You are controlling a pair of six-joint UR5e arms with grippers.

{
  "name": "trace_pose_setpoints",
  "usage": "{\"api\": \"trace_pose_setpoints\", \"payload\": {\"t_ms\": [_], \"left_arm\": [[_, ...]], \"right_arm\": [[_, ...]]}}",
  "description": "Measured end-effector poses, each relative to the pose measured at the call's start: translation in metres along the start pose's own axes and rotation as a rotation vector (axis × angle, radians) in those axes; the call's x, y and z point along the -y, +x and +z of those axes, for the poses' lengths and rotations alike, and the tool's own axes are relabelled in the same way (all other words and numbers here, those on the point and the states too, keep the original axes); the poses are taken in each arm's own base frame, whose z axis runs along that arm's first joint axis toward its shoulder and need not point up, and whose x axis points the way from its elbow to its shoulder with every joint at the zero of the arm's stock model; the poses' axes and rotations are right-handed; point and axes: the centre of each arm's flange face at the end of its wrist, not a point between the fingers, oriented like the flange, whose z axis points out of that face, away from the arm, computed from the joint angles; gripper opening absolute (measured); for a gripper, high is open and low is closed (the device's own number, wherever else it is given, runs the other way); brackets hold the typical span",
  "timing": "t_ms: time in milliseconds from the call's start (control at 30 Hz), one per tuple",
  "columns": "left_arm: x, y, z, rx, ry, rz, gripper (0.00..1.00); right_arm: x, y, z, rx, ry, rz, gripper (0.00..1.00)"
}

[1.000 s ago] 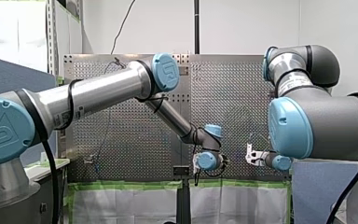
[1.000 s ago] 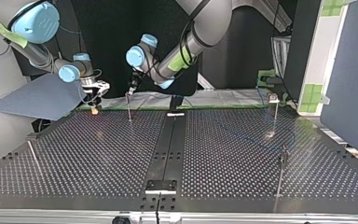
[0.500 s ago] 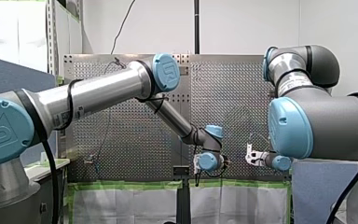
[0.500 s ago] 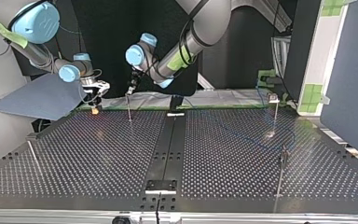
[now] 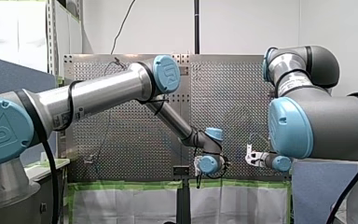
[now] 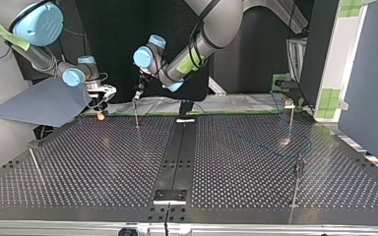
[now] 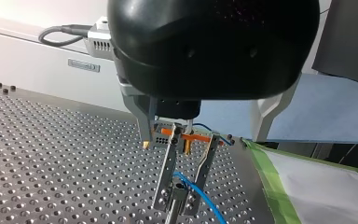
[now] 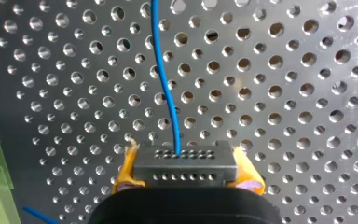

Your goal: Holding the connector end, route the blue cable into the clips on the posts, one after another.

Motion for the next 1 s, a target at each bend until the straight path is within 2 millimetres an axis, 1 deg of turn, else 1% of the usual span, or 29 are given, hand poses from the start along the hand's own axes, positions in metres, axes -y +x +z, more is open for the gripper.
{"api": "trace_pose_setpoints", "payload": {"t_ms": [467, 633, 800, 1000], "left_arm": [[0.000, 0.001, -0.002, -0.012, -0.006, -0.020, 1.00], [-0.005, 0.003, -0.005, -0.036, -0.039, -0.002, 1.00], [-0.012, 0.010, -0.013, -0.081, -0.084, 0.028, 1.00], [-0.013, 0.011, -0.015, -0.092, -0.094, 0.046, 1.00]], "right_arm": [[0.000, -0.001, 0.000, 0.002, 0.000, 0.005, 0.00], [0.000, -0.001, 0.000, 0.003, 0.000, 0.006, 0.00], [-0.001, -0.001, -0.001, 0.004, -0.001, 0.006, 0.00], [-0.002, -0.001, -0.001, 0.003, -0.003, 0.006, 0.00]]}}
